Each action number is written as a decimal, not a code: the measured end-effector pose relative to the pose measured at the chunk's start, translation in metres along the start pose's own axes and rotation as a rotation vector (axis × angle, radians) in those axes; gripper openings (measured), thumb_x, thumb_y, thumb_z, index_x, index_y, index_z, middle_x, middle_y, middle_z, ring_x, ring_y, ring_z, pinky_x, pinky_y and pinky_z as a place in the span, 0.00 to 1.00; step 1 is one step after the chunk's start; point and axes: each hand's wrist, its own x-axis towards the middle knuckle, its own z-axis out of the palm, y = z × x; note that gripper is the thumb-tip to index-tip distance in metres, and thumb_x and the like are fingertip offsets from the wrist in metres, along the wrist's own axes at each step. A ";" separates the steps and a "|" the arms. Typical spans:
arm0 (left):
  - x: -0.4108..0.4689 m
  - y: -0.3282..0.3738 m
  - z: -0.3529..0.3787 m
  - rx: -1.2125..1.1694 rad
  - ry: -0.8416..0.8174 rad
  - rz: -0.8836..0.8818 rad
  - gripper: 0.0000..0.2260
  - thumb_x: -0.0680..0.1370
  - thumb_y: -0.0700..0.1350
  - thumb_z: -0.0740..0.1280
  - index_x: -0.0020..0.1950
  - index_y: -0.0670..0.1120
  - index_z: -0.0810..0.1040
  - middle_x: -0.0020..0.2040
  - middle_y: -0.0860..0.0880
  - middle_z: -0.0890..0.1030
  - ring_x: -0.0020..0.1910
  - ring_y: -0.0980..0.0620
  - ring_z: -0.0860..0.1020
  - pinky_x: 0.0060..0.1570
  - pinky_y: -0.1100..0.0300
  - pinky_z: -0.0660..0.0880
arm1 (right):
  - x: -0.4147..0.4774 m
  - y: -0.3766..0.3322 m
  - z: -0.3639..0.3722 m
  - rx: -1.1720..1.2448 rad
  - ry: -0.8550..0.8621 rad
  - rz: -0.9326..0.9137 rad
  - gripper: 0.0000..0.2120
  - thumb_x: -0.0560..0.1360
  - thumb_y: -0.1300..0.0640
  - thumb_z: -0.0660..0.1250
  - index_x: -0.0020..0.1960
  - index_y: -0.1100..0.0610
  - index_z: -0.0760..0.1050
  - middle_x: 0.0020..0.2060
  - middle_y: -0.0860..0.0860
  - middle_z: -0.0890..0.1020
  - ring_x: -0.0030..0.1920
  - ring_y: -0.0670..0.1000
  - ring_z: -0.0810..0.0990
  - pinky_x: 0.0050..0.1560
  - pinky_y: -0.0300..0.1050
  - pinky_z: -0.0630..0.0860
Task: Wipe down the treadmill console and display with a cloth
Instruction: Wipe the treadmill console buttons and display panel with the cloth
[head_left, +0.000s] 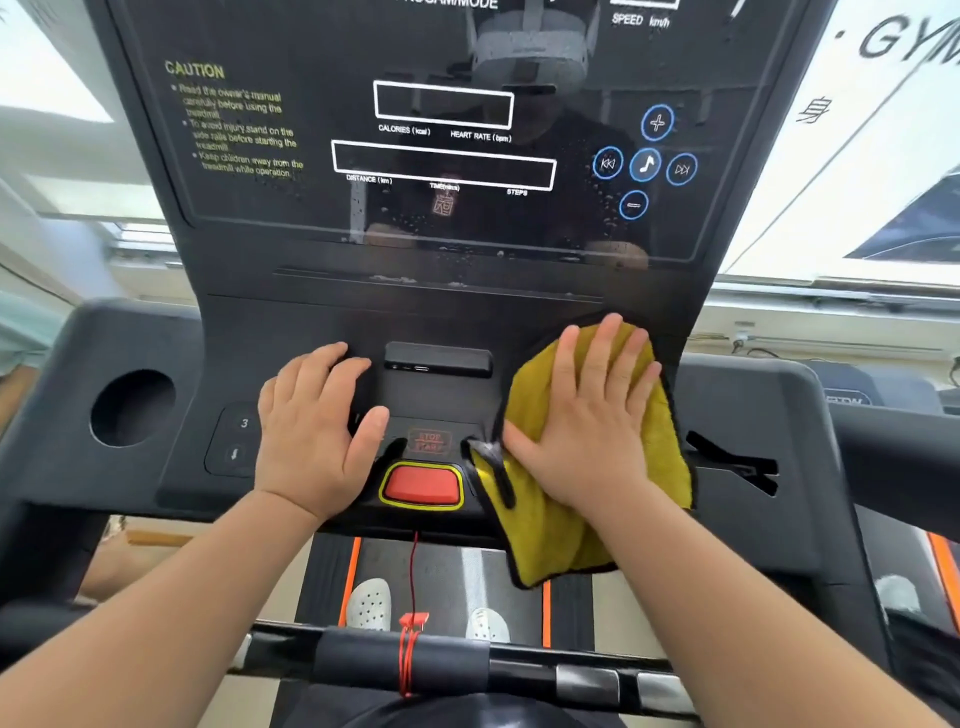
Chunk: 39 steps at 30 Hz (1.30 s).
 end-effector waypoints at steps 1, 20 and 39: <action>0.000 0.000 0.000 -0.002 0.001 -0.001 0.26 0.77 0.57 0.54 0.65 0.42 0.77 0.68 0.41 0.75 0.65 0.37 0.71 0.62 0.41 0.65 | 0.001 -0.004 0.000 0.023 0.015 0.006 0.54 0.72 0.25 0.50 0.82 0.56 0.33 0.80 0.63 0.31 0.79 0.70 0.30 0.77 0.73 0.34; -0.001 0.000 0.001 -0.025 0.023 -0.003 0.25 0.77 0.56 0.54 0.65 0.42 0.77 0.67 0.42 0.76 0.65 0.38 0.71 0.63 0.41 0.65 | 0.000 -0.001 -0.003 0.013 0.033 0.040 0.56 0.69 0.16 0.41 0.84 0.51 0.36 0.79 0.69 0.34 0.77 0.76 0.33 0.76 0.75 0.34; -0.002 -0.005 0.002 -0.118 0.078 -0.008 0.24 0.78 0.55 0.53 0.65 0.42 0.77 0.67 0.42 0.75 0.66 0.39 0.71 0.65 0.41 0.65 | -0.002 -0.041 -0.006 0.002 -0.014 -0.199 0.50 0.72 0.20 0.48 0.84 0.49 0.46 0.78 0.64 0.64 0.79 0.75 0.52 0.78 0.72 0.38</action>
